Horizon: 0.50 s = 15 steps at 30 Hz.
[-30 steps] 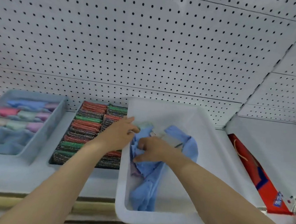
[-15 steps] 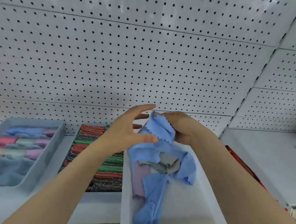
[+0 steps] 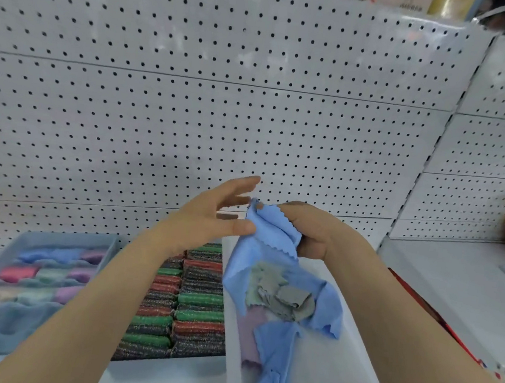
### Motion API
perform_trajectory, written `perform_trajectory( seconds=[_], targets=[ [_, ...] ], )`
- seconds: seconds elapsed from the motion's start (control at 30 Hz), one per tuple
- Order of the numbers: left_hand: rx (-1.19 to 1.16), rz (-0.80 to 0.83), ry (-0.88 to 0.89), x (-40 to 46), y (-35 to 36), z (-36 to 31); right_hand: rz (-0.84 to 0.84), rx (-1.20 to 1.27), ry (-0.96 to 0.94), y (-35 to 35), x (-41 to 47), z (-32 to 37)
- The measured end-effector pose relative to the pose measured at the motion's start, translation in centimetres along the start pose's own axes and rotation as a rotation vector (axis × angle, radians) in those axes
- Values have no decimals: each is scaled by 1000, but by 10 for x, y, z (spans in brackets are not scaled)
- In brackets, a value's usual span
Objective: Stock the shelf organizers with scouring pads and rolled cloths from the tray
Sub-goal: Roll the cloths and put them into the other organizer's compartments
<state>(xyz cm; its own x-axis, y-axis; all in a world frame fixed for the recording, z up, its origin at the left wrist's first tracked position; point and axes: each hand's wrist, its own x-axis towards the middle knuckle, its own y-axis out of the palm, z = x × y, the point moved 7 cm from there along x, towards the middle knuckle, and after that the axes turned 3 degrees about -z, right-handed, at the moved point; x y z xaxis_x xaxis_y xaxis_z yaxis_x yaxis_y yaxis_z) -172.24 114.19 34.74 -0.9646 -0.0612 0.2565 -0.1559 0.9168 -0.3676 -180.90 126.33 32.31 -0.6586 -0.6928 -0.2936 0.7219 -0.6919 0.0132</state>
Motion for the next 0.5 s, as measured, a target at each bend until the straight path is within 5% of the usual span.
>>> perform_trajectory(
  seconds=[0.3,0.5],
  targets=[
    [10,-345,-130,-5,-26,8,132,160,-39,30,-7,12],
    [-96,-480,-161,-10,-42,3,-116,-467,-441,33,-14,36]
  ],
)
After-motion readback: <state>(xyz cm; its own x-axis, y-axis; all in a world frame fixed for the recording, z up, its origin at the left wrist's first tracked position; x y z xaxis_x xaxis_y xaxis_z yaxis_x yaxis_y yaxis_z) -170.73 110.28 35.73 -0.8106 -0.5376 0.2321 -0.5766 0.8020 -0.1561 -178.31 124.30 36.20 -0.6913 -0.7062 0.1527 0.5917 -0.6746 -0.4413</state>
